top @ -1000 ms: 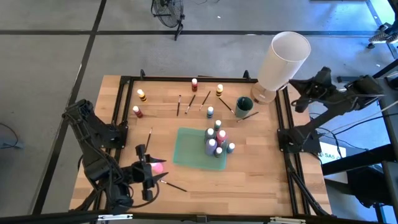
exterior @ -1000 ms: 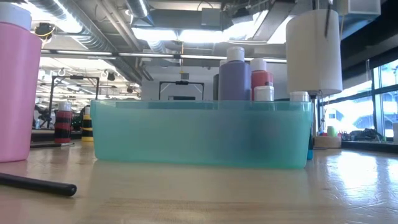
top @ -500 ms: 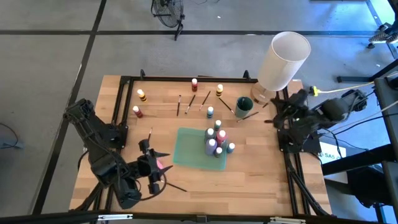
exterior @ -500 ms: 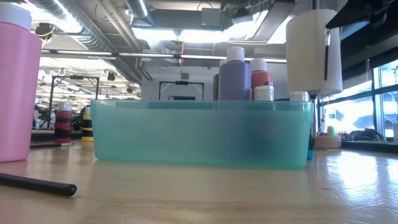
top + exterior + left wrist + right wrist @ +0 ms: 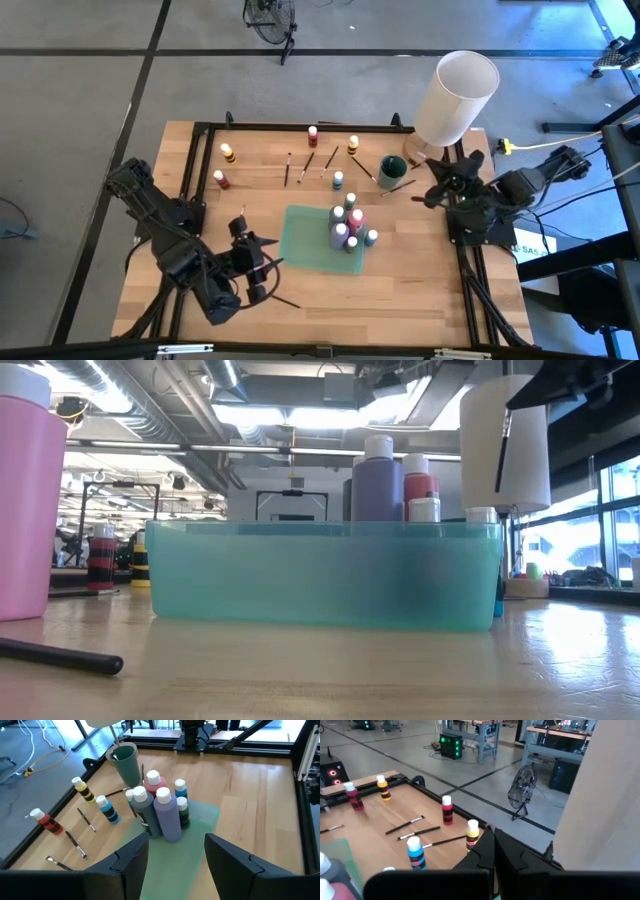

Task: Pick & Place Paint Supplies
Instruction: Put the black eyeshadow brush into the green cup

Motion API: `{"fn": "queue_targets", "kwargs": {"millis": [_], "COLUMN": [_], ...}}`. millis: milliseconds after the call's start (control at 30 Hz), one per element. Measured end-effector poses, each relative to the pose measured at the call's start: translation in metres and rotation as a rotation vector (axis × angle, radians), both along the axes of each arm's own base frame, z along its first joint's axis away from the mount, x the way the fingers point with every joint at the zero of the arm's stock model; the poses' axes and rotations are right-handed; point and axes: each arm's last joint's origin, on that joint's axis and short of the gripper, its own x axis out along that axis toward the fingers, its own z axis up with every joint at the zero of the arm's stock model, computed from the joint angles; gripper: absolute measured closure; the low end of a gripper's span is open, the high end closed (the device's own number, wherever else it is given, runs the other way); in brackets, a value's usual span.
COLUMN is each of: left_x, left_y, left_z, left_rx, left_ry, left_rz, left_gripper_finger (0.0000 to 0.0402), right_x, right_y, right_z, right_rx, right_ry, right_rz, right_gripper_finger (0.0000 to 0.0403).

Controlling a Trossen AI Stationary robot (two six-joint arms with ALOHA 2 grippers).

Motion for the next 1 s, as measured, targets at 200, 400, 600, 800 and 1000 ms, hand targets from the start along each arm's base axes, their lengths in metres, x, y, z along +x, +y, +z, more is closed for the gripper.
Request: {"fn": "queue_targets", "kwargs": {"millis": [200, 400, 600, 800, 1000], "left_x": [-0.001, -0.001, -0.001, -0.003, -0.006], "left_y": [-0.003, -0.004, -0.004, -0.006, -0.010], "left_z": [-0.002, -0.001, -0.001, -0.001, -0.001], "left_rx": [-0.024, -0.031, -0.030, -0.045, -0.052], "left_ry": [-0.010, -0.017, -0.018, -0.026, -0.029], "left_rz": [0.010, 0.012, 0.012, 0.013, -0.001], "left_gripper_finger": [0.0213, 0.0213, 0.0213, 0.0213, 0.0213], "right_x": [0.007, 0.017, 0.030, 0.039, 0.046], "right_y": [-0.002, -0.003, -0.006, -0.018, -0.026], "right_z": [-0.007, -0.013, -0.009, -0.023, -0.040], "right_rx": [0.018, 0.007, -0.004, 0.020, 0.043], "right_ry": [0.016, 0.017, 0.017, 0.035, 0.028], "right_rz": [-0.021, -0.031, 0.007, -0.011, -0.003], "right_gripper_finger": [0.0403, 0.0403, 0.0403, 0.0403, 0.0403]}}
